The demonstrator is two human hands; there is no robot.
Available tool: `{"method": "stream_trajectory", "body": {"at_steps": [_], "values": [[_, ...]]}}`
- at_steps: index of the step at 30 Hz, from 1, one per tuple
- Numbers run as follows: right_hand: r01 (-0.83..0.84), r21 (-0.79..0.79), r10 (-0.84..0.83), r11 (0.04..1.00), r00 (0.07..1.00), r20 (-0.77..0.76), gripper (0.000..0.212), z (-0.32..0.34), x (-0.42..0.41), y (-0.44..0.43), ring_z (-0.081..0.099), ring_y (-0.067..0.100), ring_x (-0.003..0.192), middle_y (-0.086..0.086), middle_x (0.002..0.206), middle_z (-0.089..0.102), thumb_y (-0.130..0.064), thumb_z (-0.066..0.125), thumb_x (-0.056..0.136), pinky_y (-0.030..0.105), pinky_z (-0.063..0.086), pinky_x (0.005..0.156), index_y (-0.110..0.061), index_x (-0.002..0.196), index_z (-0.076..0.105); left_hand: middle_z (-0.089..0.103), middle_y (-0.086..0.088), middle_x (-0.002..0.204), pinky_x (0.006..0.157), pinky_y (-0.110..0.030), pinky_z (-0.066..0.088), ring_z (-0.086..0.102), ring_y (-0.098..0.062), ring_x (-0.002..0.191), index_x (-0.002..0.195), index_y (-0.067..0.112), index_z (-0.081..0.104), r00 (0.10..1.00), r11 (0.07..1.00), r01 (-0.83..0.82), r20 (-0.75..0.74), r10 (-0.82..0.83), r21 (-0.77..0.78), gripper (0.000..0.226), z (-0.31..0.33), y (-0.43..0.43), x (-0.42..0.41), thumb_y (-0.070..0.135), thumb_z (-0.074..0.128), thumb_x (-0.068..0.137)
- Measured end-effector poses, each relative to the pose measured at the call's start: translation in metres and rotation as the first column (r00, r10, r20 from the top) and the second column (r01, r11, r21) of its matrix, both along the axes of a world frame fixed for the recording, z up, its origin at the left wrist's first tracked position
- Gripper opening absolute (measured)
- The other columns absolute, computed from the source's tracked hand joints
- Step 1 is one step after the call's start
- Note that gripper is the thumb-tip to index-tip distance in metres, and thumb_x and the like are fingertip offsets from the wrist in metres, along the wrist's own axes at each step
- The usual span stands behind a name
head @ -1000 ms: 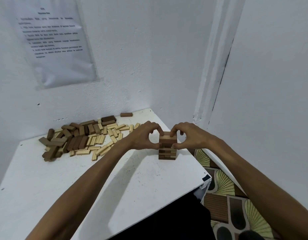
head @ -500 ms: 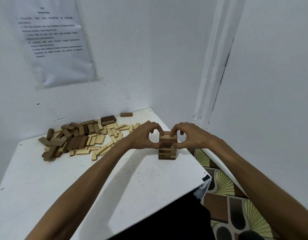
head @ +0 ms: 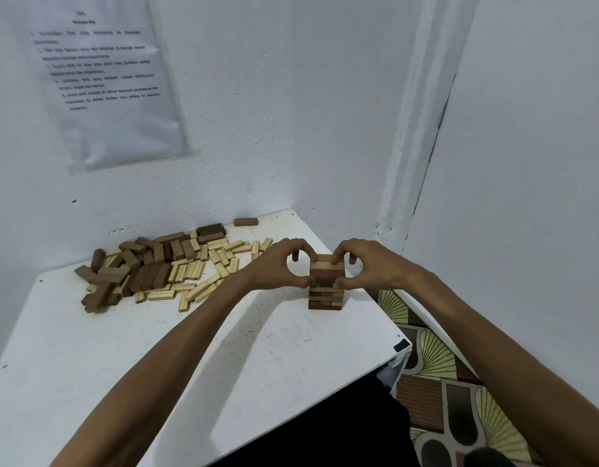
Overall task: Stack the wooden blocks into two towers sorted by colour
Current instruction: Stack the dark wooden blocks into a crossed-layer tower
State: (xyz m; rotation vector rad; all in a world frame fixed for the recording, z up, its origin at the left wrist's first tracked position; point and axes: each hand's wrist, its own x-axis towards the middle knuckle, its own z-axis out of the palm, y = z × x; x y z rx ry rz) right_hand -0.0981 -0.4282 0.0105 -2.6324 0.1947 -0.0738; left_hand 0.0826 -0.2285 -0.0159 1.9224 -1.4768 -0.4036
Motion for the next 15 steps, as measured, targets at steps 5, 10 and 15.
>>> {"method": "stream_trajectory", "body": {"at_steps": [5,10,15], "values": [[0.012,0.036,-0.012,0.999,1.0,-0.009,0.045,-0.001,-0.003,0.0,0.055,0.009,0.109,-0.018,0.121,0.059,-0.046,0.081,0.084,0.026,0.042,0.082,-0.034,0.119,0.056,0.061,0.024,0.123,0.08,-0.019,0.036,0.053,-0.006,0.105,0.121,0.034,0.059,0.999,1.0,0.005,-0.033,-0.005,-0.005,0.052,0.0,0.001,-0.001,0.041,0.08,0.074],[0.039,0.038,-0.042,0.999,0.997,0.066,0.059,0.006,-0.004,0.008,0.05,0.012,0.125,-0.013,0.14,0.053,-0.057,0.076,0.086,0.032,0.047,0.097,-0.034,0.134,0.052,0.06,0.025,0.13,0.084,-0.022,0.04,0.056,-0.001,0.117,0.133,0.035,0.052,0.997,0.999,-0.041,-0.072,0.041,-0.004,0.071,0.003,0.009,-0.003,0.061,0.079,0.073],[0.052,-0.049,-0.047,0.997,0.993,0.107,0.058,0.016,0.004,0.016,0.046,0.017,0.14,-0.01,0.153,0.051,-0.057,0.066,0.093,0.044,0.041,0.114,-0.035,0.145,0.049,0.061,0.025,0.132,0.093,-0.024,0.045,0.058,0.003,0.12,0.133,0.036,0.058,0.992,0.993,-0.116,-0.059,0.115,-0.019,0.046,0.011,0.026,0.007,0.054,0.07,0.093]]}}
